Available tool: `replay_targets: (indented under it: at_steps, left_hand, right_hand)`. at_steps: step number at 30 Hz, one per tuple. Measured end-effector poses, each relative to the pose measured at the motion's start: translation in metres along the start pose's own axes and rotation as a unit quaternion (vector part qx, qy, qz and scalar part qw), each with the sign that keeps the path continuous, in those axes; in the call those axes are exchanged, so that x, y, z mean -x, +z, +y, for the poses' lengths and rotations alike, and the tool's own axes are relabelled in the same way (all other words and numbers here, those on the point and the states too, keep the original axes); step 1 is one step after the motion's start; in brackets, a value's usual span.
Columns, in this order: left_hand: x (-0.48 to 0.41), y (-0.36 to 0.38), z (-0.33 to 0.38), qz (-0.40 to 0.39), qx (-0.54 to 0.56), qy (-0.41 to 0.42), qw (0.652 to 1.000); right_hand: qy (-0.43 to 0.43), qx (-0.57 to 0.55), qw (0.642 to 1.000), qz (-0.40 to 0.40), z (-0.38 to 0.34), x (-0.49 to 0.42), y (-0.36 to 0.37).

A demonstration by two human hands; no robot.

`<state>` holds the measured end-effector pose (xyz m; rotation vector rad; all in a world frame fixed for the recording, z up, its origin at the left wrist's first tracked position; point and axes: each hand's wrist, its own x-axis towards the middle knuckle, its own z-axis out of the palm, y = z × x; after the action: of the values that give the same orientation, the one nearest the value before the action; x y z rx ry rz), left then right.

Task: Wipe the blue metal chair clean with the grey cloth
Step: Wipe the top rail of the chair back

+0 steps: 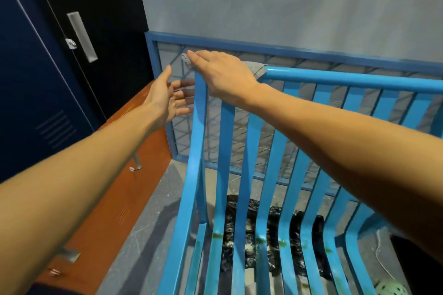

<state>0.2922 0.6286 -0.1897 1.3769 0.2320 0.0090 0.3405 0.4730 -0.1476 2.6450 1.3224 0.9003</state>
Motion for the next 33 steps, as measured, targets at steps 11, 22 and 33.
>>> replay_targets:
  at_steps: [11, 22, 33]
  left_hand:
    - [0.008, -0.013, 0.020, 0.019, 0.013, 0.034, 0.999]
    - [0.026, -0.007, 0.016, 0.051, 0.000, 0.061, 0.997]
    - [0.081, -0.031, -0.055, -0.004, -0.089, -0.003, 0.996]
  right_hand:
    - [0.019, -0.068, 0.997, 0.031, -0.004, 0.001, 0.001]
    - [-0.080, -0.060, 0.995, -0.015, 0.017, 0.023, -0.008]
    - [-0.009, -0.330, 0.937, -0.114, -0.121, 0.155, 0.050]
